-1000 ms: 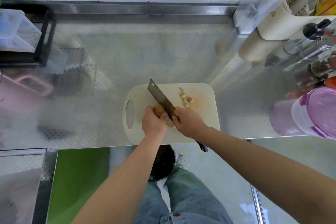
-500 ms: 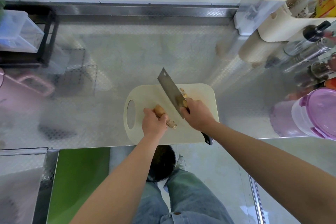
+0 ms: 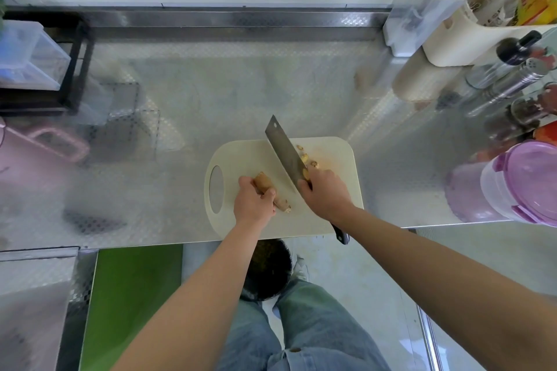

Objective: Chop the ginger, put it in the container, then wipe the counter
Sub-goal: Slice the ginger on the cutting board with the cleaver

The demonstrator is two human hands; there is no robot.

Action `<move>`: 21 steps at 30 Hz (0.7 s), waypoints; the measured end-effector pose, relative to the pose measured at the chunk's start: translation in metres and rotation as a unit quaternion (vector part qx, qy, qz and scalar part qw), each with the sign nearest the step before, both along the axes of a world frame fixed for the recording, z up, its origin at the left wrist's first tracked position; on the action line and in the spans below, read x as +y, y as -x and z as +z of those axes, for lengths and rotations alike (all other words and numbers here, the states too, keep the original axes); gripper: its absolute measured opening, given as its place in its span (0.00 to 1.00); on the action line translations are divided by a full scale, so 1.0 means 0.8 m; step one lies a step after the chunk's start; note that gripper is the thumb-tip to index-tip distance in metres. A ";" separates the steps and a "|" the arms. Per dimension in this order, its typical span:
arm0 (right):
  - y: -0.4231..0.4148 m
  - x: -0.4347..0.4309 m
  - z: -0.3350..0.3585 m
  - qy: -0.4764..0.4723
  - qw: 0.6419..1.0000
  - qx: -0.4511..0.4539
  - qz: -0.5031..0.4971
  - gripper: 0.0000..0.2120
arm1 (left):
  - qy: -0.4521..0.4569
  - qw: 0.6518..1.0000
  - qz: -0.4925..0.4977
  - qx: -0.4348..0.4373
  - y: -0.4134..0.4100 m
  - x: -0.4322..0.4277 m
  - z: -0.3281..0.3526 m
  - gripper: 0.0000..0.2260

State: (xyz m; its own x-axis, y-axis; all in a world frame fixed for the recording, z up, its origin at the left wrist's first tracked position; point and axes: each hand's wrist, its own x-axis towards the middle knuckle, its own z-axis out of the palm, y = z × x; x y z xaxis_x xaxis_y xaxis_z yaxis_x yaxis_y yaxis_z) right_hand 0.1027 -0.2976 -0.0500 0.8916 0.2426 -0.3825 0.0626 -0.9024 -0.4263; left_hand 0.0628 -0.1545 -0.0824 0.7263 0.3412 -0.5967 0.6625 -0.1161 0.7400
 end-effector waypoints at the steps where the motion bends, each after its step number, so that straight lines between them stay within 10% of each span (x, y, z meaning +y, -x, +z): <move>1: -0.001 -0.003 0.002 -0.013 1.000 0.003 0.001 0.10 | -0.004 1.000 -0.005 0.000 0.000 0.001 0.001 0.10; 21: 0.008 -0.020 0.022 0.011 0.994 -0.023 0.106 0.06 | -0.254 0.957 -0.128 -0.047 0.002 -0.006 0.002 0.15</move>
